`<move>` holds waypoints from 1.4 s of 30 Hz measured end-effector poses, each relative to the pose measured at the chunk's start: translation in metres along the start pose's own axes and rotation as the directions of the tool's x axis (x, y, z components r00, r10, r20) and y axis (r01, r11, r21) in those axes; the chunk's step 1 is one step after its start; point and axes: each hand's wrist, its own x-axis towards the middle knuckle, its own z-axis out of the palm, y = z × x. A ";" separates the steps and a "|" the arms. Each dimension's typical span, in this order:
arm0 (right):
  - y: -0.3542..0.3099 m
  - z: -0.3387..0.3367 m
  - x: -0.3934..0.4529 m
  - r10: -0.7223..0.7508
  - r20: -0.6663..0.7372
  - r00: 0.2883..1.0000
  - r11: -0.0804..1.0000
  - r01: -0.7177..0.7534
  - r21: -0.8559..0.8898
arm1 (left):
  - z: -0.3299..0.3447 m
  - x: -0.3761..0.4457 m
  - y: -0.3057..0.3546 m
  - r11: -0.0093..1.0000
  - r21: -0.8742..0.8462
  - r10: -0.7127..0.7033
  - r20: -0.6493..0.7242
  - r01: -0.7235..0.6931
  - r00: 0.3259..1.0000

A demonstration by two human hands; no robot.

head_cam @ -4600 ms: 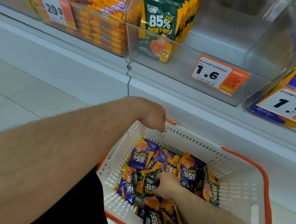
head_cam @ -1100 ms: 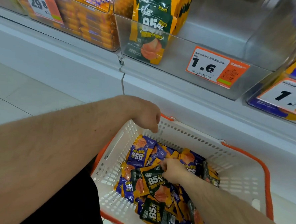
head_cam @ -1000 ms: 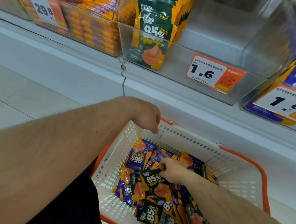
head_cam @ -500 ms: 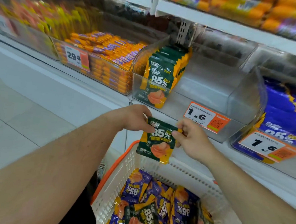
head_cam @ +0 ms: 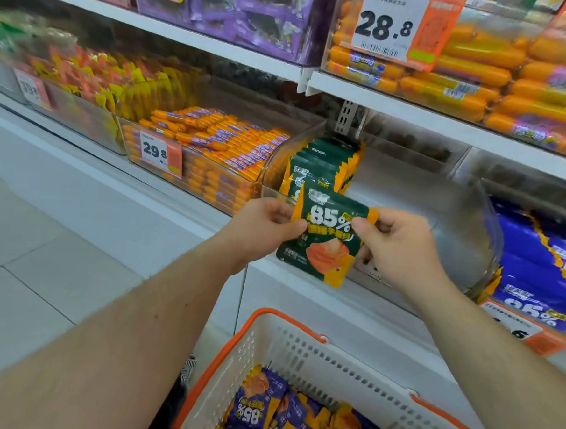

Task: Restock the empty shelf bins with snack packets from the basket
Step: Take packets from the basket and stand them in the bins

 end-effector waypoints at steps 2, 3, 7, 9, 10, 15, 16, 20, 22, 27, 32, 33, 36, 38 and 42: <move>-0.015 -0.009 0.011 -0.125 -0.155 0.980 0.992 0.128 0.004 | -0.005 0.002 0.003 1.000 -0.018 -0.002 -0.137 0.000 0.991; -0.021 -0.013 0.019 -0.165 -0.207 0.964 0.984 0.174 0.027 | -0.007 0.004 0.002 0.999 -0.031 -0.019 -0.174 0.013 0.985; -0.027 -0.015 0.052 -0.168 -0.270 0.948 0.984 0.176 0.006 | -0.009 0.005 0.000 0.997 -0.038 -0.078 -0.202 0.072 0.976; -0.021 -0.007 0.067 -0.120 -0.228 0.966 0.993 0.114 -0.039 | -0.006 0.005 -0.001 0.996 -0.031 -0.092 -0.190 0.087 0.977; -0.018 -0.002 0.074 -0.082 -0.189 0.979 0.995 0.071 -0.063 | -0.005 0.004 -0.001 0.995 -0.027 -0.096 -0.181 0.092 0.979; -0.006 0.026 0.085 0.133 0.013 0.991 0.982 -0.130 -0.140 | -0.002 0.000 0.002 0.993 0.018 -0.116 -0.137 0.120 0.984; -0.005 0.031 0.087 0.164 0.037 0.986 0.977 -0.157 -0.146 | -0.001 -0.001 0.003 0.993 0.025 -0.115 -0.127 0.120 0.985; -0.011 0.042 0.089 0.322 0.205 0.924 0.945 -0.299 -0.133 | 0.003 -0.003 0.002 0.992 0.036 -0.114 -0.087 0.117 0.990; -0.009 0.044 0.093 0.368 0.225 0.902 0.927 -0.339 -0.158 | 0.005 -0.003 0.001 0.991 0.051 -0.116 -0.073 0.120 0.991; -0.007 0.040 0.097 0.390 0.170 0.905 0.895 -0.329 -0.302 | 0.009 -0.004 0.001 0.990 0.078 -0.113 -0.027 0.114 0.993; -0.007 0.030 0.076 -0.007 -0.114 0.993 0.862 -0.052 -0.504 | 0.015 -0.004 -0.007 0.963 0.249 -0.112 0.027 0.102 0.993; -0.010 0.029 0.063 -0.133 -0.144 0.981 0.881 0.050 -0.471 | 0.018 -0.004 -0.009 0.950 0.295 -0.120 0.039 0.104 0.992; -0.012 0.034 0.023 -0.252 -0.149 0.956 0.951 0.217 -0.221 | 0.029 -0.005 -0.016 0.907 0.414 -0.142 0.122 0.080 0.982; -0.006 0.040 -0.003 -0.173 -0.118 0.978 0.985 0.172 -0.014 | 0.034 -0.007 -0.018 0.836 0.549 -0.167 0.211 0.025 0.963; 0.037 0.055 -0.050 0.003 0.024 1.000 0.997 -0.004 0.083 | 0.048 -0.017 -0.026 0.561 0.814 -0.388 0.418 -0.149 0.822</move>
